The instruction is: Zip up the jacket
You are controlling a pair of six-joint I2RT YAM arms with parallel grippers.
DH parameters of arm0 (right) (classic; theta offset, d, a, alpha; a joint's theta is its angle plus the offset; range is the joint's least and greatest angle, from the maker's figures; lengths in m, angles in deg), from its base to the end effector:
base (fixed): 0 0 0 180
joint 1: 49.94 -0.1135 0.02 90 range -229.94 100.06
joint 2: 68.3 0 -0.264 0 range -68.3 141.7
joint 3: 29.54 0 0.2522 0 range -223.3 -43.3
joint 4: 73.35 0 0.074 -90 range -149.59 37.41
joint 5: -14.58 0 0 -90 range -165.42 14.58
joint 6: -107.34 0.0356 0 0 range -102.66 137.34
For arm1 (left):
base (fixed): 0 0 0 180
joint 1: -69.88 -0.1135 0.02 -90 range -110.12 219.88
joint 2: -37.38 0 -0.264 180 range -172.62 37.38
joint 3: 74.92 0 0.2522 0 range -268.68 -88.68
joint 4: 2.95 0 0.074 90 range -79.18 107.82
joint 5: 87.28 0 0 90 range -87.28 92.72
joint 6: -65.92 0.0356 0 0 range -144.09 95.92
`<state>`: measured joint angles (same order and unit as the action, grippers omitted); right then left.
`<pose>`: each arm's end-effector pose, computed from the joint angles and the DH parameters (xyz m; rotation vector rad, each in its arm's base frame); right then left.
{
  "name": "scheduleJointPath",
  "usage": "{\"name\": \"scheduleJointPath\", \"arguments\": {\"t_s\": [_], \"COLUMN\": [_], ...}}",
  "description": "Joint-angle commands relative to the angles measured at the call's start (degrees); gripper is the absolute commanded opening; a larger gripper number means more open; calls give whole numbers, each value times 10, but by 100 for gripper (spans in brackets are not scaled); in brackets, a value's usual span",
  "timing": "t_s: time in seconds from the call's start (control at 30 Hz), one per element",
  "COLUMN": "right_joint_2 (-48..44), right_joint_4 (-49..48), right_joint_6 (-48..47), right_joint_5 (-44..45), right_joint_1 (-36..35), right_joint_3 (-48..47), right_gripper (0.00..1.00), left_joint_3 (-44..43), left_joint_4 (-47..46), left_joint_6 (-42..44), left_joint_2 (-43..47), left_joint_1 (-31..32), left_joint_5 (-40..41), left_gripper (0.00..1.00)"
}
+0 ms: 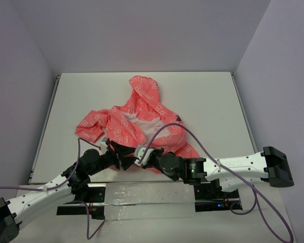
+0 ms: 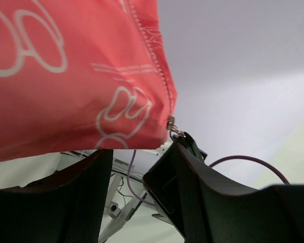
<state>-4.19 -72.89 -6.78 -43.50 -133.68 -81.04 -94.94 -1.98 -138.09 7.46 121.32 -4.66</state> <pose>0.0462 0.2488 0.2724 -1.1648 1.3338 0.2535 0.0880 -0.1178 0.1812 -1.1227 2.0909 -1.9617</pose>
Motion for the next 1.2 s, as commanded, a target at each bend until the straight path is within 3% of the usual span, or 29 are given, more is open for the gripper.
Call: {"name": "scheduleJointPath", "arguments": {"t_s": [0.0,0.2,0.47,0.6,0.9,1.17], "right_joint_2": [-7,-5,-3,-4,-6,-3], "right_joint_4": [-21,-21,-18,-15,-7,-2], "right_joint_6": [-2,-2,-2,-1,1,4], "right_joint_5": [11,8,4,4,4,2], "right_joint_1": [-6,-5,-6,-7,-8,-8], "right_joint_3": [-30,-31,-36,-36,-37,-39], "right_gripper": [0,0,0,0,0,0], "left_joint_3": [10,3,-4,-4,-5,-15], "left_joint_4": [-127,-125,-151,-165,-173,-188], "left_joint_6": [-31,-29,-24,-23,-14,4], "left_joint_2": [-12,-21,-63,-74,-79,-94], "left_joint_1": [2,2,2,2,2,3], "left_joint_5": [-4,10,7,6,18,23], "left_gripper": [59,59,41,37,36,19]}}
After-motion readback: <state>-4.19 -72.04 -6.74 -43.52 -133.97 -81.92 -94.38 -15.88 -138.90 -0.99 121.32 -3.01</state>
